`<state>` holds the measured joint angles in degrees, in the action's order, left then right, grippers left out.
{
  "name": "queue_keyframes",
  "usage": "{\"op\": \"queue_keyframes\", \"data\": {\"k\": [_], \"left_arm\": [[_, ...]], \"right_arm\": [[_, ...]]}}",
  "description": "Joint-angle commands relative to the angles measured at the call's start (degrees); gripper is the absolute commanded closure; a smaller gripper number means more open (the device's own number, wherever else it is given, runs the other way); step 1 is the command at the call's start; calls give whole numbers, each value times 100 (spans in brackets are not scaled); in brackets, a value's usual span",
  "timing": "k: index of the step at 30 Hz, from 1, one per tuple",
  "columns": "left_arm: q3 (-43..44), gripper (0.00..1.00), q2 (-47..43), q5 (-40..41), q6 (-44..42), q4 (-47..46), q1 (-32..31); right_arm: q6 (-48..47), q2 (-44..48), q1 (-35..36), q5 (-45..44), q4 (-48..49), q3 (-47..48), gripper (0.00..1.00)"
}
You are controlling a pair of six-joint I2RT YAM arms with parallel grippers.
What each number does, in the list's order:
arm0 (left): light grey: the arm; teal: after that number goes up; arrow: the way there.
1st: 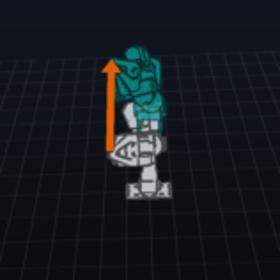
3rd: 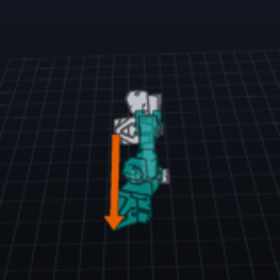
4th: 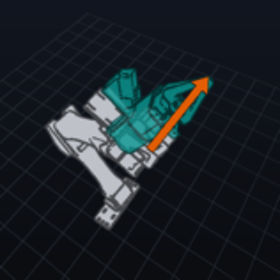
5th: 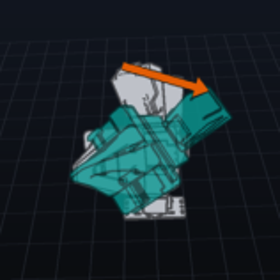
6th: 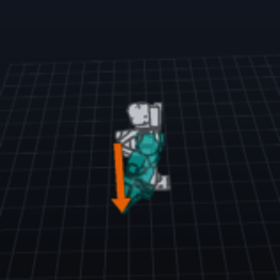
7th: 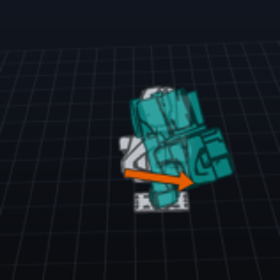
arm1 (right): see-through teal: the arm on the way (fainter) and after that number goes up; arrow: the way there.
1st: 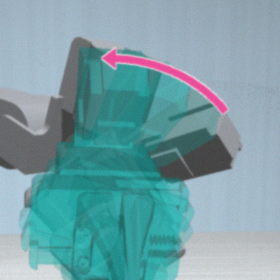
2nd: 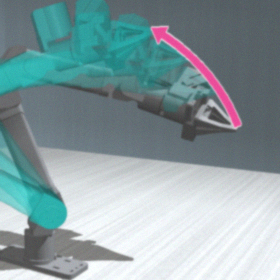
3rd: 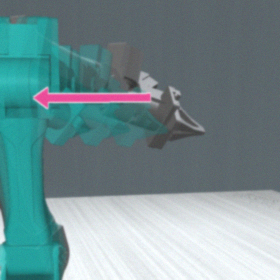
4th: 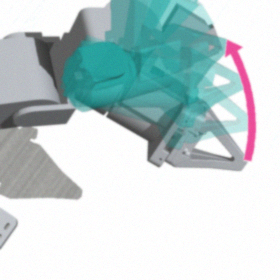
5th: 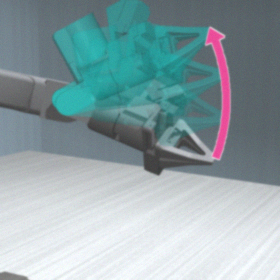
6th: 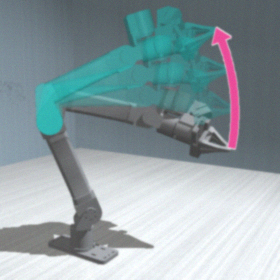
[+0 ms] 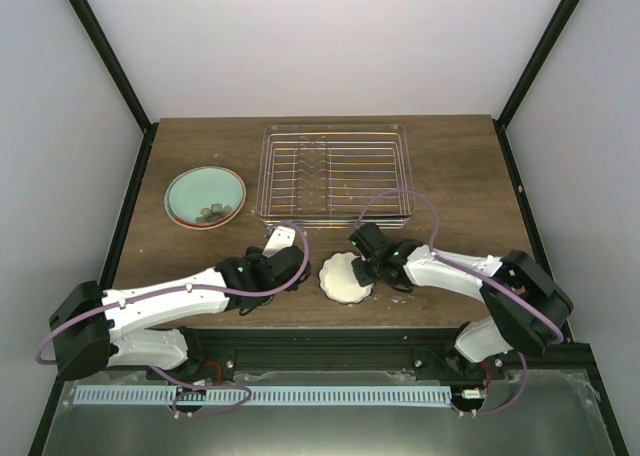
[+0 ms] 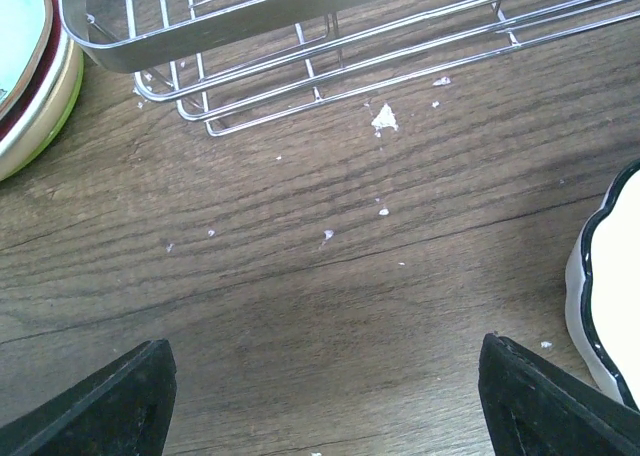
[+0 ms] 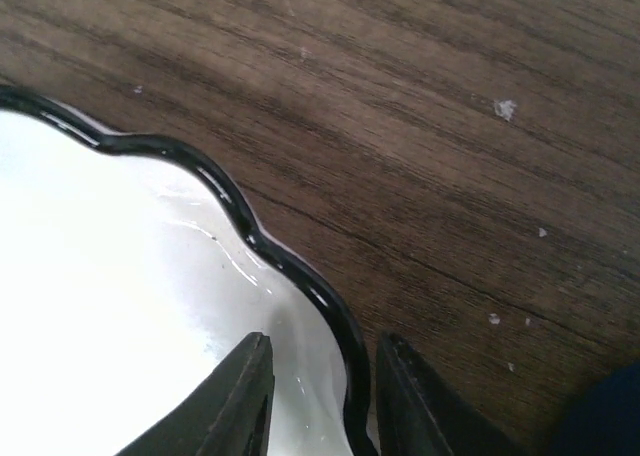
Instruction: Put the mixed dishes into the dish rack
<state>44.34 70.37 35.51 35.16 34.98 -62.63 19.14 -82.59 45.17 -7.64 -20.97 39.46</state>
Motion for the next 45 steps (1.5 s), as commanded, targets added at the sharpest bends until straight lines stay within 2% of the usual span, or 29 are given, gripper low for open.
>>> {"op": "queue_keyframes", "data": {"k": [1, 7, 11, 20, 25, 32, 37, 45], "left_arm": [[132, 16, 22, 22, 48, 35, -3], [172, 16, -118, -242, -385, -168, -17], [249, 16, -136, -203, -770, -264, -188], [1059, 16, 483, 698, -1856, -185, -1049], [1306, 15, 571, 750, -2447, -401, -1391], [1149, 15, 215, 513, -2976, -829, -1764], [987, 15, 111, 581, -3212, -1041, -1952], [757, 10, 620, 1676, -4342, -1743, -2128]], "right_arm": [[64, 2, 27, -12, 0, 33, 75], [142, 192, 27, -71, -216, 111, 92], [180, 429, 31, -148, -472, 252, 99], [319, 752, 27, -439, -1355, 970, 99], [355, 920, 27, -740, -1852, 1520, 99], [254, 994, 4, -1318, -2252, 2358, 99], [2, 752, -255, -1383, -2283, 2833, 99], [-350, 235, -769, -1094, -2423, 3645, 99]]}}
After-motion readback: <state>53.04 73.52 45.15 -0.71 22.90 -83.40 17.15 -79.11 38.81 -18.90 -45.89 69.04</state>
